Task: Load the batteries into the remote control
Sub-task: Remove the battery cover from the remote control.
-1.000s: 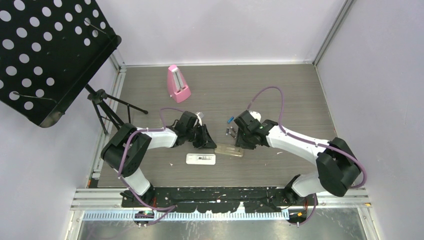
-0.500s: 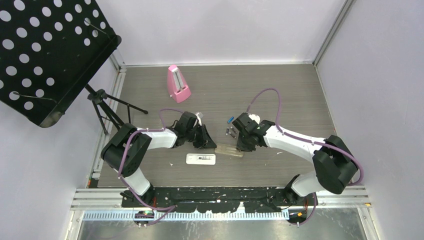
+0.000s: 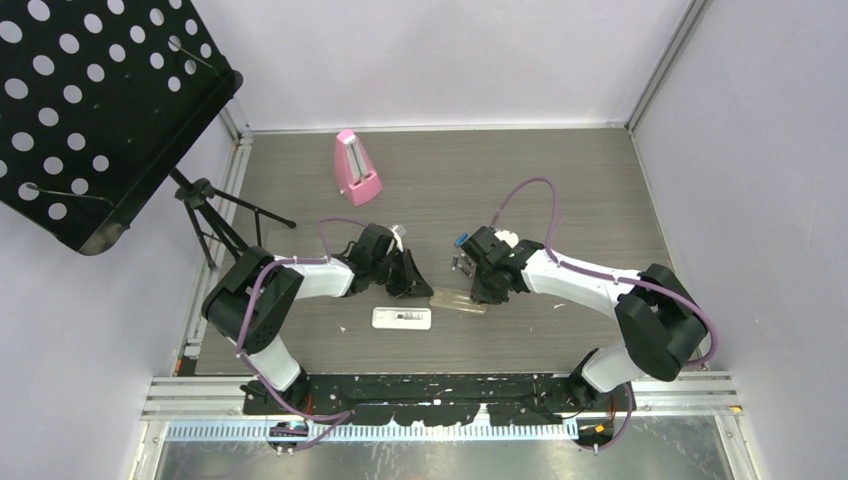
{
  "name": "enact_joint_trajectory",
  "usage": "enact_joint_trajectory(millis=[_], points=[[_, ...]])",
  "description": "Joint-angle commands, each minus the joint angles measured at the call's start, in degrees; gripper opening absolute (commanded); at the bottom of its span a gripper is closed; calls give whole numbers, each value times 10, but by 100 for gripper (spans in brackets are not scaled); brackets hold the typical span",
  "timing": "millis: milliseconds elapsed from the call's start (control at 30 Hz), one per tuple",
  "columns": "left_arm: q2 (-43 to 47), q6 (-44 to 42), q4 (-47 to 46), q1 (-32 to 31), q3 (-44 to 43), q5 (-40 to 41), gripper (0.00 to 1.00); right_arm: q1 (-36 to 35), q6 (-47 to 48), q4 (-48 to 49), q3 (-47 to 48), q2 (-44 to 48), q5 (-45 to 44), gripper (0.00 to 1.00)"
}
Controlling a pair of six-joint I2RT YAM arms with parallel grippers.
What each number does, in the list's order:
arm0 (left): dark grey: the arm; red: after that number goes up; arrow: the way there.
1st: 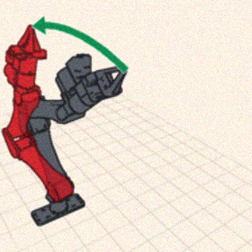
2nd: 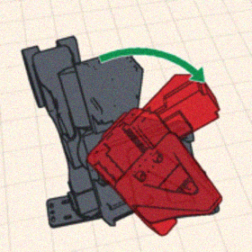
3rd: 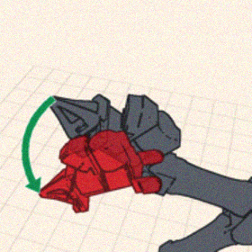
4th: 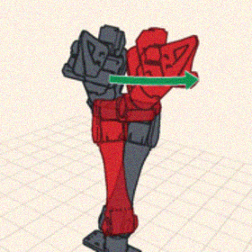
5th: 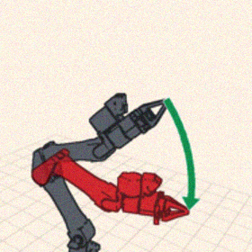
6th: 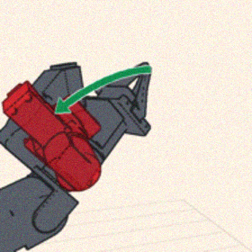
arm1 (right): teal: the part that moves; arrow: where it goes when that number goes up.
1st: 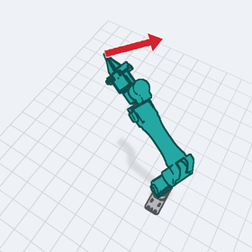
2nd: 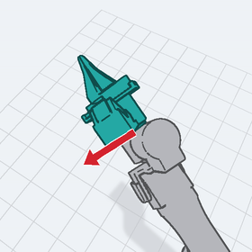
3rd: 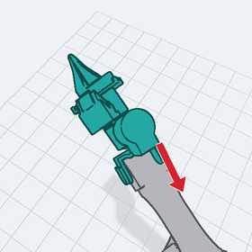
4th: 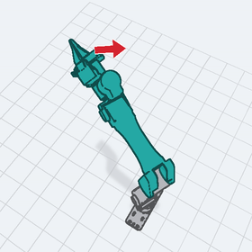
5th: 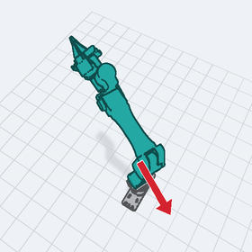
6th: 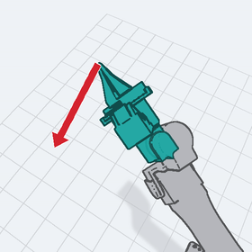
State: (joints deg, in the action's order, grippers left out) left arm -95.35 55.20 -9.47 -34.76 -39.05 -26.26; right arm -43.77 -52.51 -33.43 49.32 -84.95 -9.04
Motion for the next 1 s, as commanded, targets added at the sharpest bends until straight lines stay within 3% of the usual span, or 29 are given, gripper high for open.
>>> enact_joint_trajectory(millis=[0,100,533,967], points=[[-13,-11,33,-7,18,26,12,-3,-22,-23,10,-21,-26,24],[-13,-10,32,-7,20,26,12,-3,-27,-15,1,-24,-20,24],[-27,-4,25,-18,19,22,11,1,-68,193,-110,18,108,26],[-35,-7,31,-26,22,45,11,18,-49,368,-163,103,151,26]])
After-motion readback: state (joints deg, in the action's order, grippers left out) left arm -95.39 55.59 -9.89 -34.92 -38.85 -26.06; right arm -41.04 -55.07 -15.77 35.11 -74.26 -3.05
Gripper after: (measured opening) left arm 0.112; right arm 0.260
